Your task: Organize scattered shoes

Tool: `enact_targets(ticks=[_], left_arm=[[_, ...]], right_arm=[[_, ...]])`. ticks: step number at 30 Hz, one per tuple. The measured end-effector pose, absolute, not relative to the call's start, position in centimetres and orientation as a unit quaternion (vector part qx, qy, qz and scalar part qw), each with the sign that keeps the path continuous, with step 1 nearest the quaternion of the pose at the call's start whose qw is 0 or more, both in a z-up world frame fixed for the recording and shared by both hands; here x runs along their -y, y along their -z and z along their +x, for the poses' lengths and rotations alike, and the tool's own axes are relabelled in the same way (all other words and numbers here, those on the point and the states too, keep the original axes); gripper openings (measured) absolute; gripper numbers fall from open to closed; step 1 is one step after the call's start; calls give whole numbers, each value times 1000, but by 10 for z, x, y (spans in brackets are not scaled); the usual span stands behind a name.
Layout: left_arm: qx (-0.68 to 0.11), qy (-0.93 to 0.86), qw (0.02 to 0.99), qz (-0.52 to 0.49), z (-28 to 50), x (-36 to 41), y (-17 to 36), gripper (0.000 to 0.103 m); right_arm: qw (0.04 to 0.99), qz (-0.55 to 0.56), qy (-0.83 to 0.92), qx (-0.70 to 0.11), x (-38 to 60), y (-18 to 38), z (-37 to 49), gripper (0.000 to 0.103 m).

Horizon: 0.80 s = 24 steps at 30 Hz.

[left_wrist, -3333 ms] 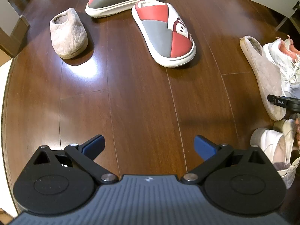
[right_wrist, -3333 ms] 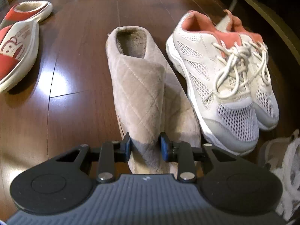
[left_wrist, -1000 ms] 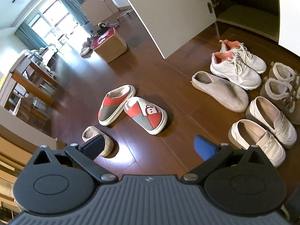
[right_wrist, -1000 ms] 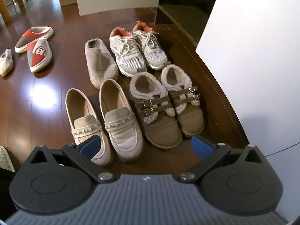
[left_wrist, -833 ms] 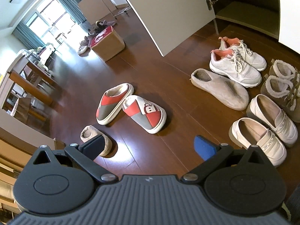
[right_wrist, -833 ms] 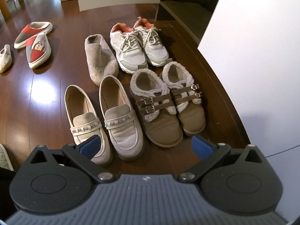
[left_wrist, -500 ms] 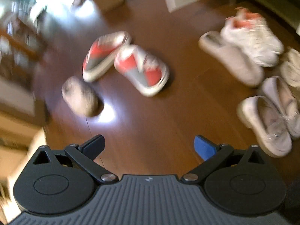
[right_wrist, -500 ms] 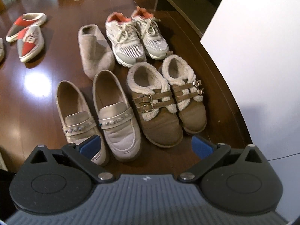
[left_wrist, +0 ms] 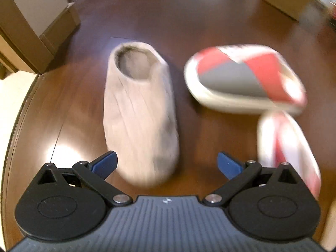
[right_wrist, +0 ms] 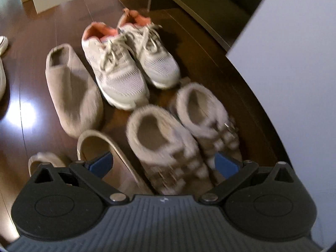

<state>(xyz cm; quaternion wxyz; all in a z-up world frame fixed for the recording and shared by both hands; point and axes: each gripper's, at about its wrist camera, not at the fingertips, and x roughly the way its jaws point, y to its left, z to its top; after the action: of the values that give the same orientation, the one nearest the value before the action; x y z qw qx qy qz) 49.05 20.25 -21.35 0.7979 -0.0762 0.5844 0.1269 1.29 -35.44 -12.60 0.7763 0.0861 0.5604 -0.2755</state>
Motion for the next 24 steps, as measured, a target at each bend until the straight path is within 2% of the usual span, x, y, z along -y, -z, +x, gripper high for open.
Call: enact_targets(ticks=[5, 6, 7, 9, 12, 16, 22, 23, 24], left_arm=[[-596, -165, 780, -92, 516, -223, 258, 101], [-597, -165, 780, -87, 514, -224, 263, 91], [-596, -158, 784, -74, 508, -221, 263, 88], [-594, -133, 793, -38, 491, -211, 257, 58], [-587, -96, 803, 15, 465, -197, 249, 47], [-629, -8, 773, 79, 377, -181, 237, 46], [-681, 92, 715, 126, 250, -156, 205, 54], [-679, 101, 717, 125, 235, -155, 195, 57], [-675, 105, 719, 124, 226, -156, 190, 65]], right_arm=[[794, 93, 245, -549, 340, 130, 23, 102], [797, 94, 239, -547, 337, 131, 25, 102], [800, 96, 233, -544, 334, 131, 27, 102], [807, 98, 221, -540, 329, 133, 31, 102], [816, 102, 202, -532, 320, 135, 37, 102], [828, 107, 177, -522, 308, 138, 45, 102], [844, 123, 107, -512, 277, 138, 81, 102], [845, 129, 82, -513, 264, 138, 88, 102], [844, 137, 58, -516, 249, 140, 96, 102]])
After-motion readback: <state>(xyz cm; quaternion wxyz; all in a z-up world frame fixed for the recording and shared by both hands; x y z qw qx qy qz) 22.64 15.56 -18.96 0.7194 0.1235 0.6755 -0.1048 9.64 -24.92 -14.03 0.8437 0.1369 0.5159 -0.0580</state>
